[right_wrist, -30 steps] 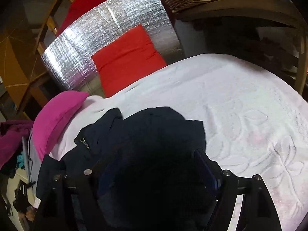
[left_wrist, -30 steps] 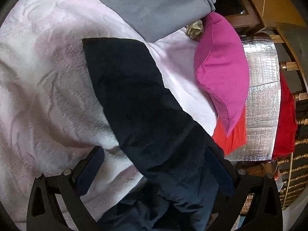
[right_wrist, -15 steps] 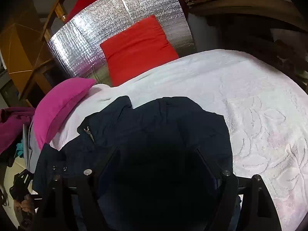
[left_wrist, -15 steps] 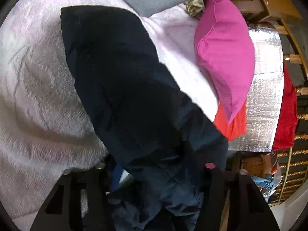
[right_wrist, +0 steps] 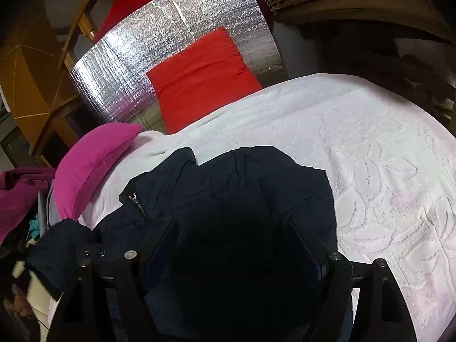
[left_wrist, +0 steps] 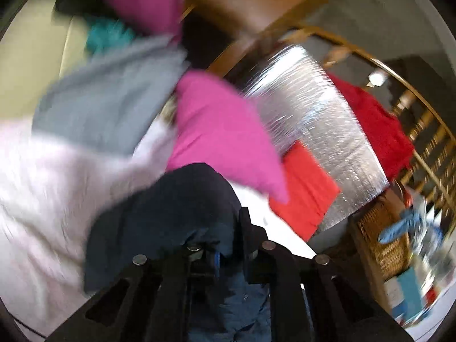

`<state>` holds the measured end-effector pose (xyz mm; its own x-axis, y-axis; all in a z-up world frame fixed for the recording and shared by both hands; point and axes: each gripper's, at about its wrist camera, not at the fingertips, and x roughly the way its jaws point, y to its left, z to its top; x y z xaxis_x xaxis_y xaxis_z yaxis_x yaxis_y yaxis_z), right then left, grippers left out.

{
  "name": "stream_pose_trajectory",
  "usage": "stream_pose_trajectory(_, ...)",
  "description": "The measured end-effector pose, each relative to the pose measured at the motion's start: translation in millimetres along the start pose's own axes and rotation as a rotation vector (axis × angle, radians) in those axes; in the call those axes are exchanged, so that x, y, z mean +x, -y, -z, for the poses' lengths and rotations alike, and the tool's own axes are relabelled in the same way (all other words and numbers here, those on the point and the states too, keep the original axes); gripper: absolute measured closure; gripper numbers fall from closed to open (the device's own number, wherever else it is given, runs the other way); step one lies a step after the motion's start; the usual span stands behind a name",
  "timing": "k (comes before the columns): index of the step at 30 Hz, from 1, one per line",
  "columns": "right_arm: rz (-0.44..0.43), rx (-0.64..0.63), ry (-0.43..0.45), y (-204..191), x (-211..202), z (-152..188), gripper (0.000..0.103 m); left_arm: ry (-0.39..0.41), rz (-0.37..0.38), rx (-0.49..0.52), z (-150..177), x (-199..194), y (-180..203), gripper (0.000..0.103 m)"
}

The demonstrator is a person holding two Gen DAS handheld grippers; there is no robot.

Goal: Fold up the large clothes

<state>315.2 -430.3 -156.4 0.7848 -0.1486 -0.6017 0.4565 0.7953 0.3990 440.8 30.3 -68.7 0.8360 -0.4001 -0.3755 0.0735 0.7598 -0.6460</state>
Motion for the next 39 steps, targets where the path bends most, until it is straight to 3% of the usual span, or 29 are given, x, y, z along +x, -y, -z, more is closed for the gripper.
stream_pose_trajectory(3, -0.003, 0.013, 0.009, 4.4, -7.8, 0.3, 0.022, 0.070, 0.008, 0.140, 4.7, -23.4, 35.2, 0.092)
stream_pose_trajectory(7, -0.004, 0.028, 0.013, 10.8, -17.5, 1.0, 0.022, 0.027, 0.037, 0.269, 25.3, -15.5, 69.4, 0.092)
stream_pose_trajectory(11, -0.009, 0.053, 0.022, 18.7, -28.7, -0.9, 0.022, -0.144, 0.066, 0.317, 67.2, 28.8, 83.4, 0.092)
stream_pose_trajectory(14, 0.001, 0.061, 0.023, 23.6, -34.2, -0.7, 0.022, -0.345, 0.048, 0.273, 108.7, 73.0, 76.9, 0.091)
stream_pose_trajectory(16, 0.006, 0.067, 0.016, 27.8, -36.6, -0.9, 0.022, -0.488, -0.009, 0.222, 134.4, 102.5, 62.4, 0.088)
stream_pose_trajectory(17, 0.009, 0.069, 0.014, 29.8, -37.9, -1.3, 0.022, -0.553, -0.025, 0.194, 142.5, 111.0, 56.2, 0.073)
stream_pose_trajectory(18, 0.012, 0.069, 0.014, 31.5, -39.3, -2.0, 0.022, -0.632, -0.045, 0.151, 150.3, 119.5, 47.1, 0.051)
stream_pose_trajectory(20, 0.012, 0.073, 0.018, 34.1, -43.2, -3.7, 0.022, -0.700, -0.065, 0.052, 156.8, 118.2, 29.7, 0.039)
stream_pose_trajectory(24, -0.007, 0.090, 0.034, 36.9, -53.1, -5.8, 0.022, -0.705, -0.026, -0.075, 141.1, 87.8, 4.4, 0.029)
stream_pose_trajectory(29, -0.028, 0.103, 0.036, 33.5, -64.4, -0.7, 0.022, -0.616, 0.018, -0.224, 115.4, 56.9, -33.5, 0.025)
stream_pose_trajectory(39, -0.045, 0.052, 0.037, 18.4, -79.4, 13.9, 0.022, -0.530, 0.102, -0.401, 116.9, 76.7, -64.5, 0.025)
